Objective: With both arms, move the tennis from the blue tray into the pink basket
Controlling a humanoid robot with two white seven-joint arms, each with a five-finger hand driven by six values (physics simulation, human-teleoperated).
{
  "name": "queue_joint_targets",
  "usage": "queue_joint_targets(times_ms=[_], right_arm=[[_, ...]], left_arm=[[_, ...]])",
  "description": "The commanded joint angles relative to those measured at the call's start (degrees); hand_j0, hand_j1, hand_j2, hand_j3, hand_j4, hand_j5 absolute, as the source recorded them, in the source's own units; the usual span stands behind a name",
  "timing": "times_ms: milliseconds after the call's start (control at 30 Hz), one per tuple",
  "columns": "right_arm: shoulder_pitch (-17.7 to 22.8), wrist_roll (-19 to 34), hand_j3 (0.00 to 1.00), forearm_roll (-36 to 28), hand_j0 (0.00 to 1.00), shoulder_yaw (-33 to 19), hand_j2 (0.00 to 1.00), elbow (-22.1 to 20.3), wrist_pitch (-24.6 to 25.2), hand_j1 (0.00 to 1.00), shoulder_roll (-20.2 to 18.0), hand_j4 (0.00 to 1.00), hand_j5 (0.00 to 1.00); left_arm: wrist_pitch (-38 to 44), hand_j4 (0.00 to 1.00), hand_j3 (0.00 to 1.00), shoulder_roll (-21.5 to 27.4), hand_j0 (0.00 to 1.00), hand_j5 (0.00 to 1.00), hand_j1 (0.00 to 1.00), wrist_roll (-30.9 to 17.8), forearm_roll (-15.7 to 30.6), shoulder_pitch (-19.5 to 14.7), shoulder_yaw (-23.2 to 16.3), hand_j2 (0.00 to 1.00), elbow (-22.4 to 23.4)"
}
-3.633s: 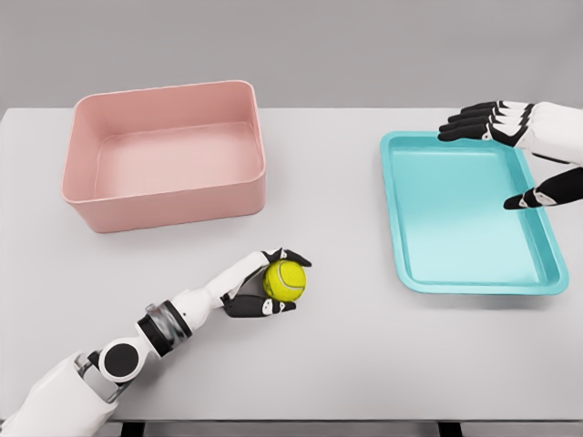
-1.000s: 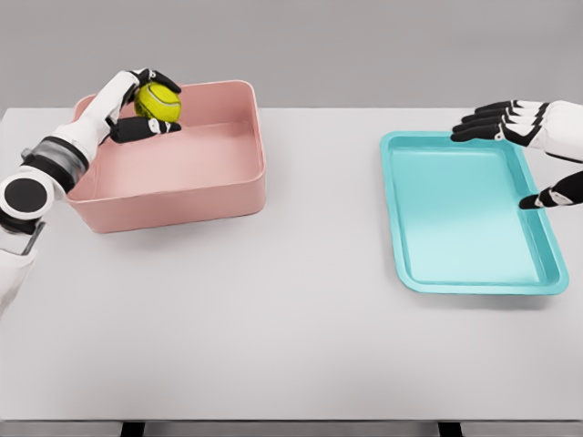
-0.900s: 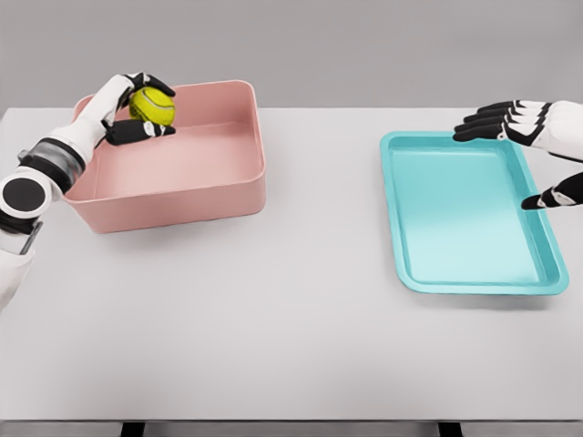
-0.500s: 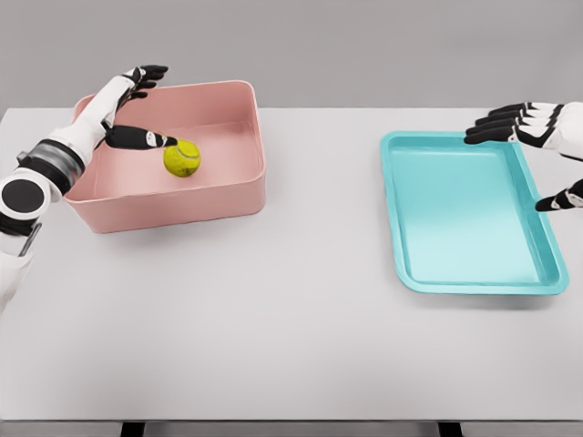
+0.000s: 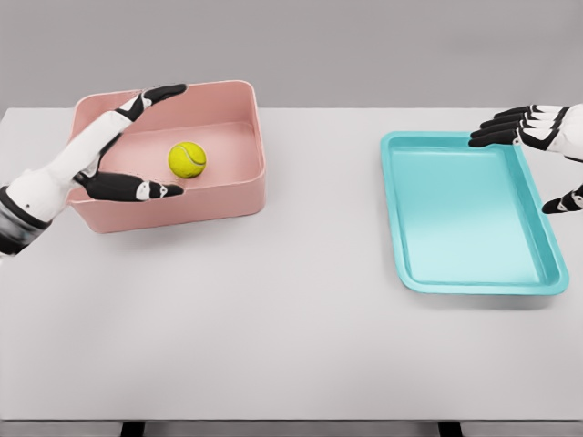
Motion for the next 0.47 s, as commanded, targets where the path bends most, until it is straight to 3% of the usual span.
queue_joint_targets(times_ms=[0,100,200,433], right_arm=[[0.0,0.0,1.0,-0.4,1.0,0.0,1.0,0.0,0.2,1.0,-0.3,1.0,1.0],[0.0,0.0,1.0,-0.4,1.0,0.0,1.0,0.0,0.2,1.0,-0.6,1.0,1.0],[0.0,0.0,1.0,-0.4,1.0,0.1,1.0,0.0,0.2,1.0,-0.5,1.0,1.0],[1.1,0.0,1.0,-0.4,1.0,0.6,1.0,-0.1,0.2,1.0,1.4,1.0,1.0]], left_arm=[[-7.5,1.0,1.0,2.7,1.0,1.0,1.0,0.0,0.2,0.0,0.2,1.0,-0.1],[-7.5,1.0,1.0,4.4,1.0,1.0,1.0,0.1,-0.4,4.9,2.9,1.0,0.7],[-7.5,1.0,1.0,7.4,1.0,1.0,1.0,0.2,-0.5,12.3,4.6,1.0,1.9],[-7.5,1.0,1.0,8.2,1.0,1.0,1.0,0.3,-0.4,13.8,6.6,1.0,3.7]])
